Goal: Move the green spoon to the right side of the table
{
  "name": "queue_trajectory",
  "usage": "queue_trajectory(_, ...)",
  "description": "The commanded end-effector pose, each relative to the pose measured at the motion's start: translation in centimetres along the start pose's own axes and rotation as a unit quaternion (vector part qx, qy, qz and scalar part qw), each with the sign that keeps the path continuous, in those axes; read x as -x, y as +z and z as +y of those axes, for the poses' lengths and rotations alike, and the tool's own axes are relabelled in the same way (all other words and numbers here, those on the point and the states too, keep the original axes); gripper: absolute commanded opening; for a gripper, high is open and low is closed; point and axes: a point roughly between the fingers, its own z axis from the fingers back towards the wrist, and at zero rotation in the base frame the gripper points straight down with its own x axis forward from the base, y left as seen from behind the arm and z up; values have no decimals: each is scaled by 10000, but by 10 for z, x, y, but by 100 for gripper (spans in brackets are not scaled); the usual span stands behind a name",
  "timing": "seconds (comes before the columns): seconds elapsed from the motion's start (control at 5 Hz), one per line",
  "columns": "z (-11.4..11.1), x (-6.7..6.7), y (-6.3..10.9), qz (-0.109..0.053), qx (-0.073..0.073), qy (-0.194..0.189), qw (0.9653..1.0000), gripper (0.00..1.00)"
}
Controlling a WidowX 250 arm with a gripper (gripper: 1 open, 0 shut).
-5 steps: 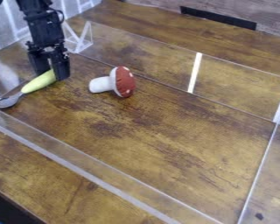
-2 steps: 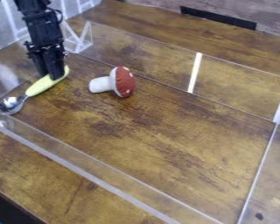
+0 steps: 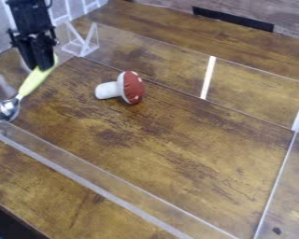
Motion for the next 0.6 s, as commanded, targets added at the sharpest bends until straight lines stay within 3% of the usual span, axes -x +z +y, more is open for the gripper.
queue_trajectory(0.0, -19, 5, 57, -542, -213, -29, 9983, 0)
queue_trajectory(0.4, -34, 10, 62, -536, -153, -12, 9984, 0)
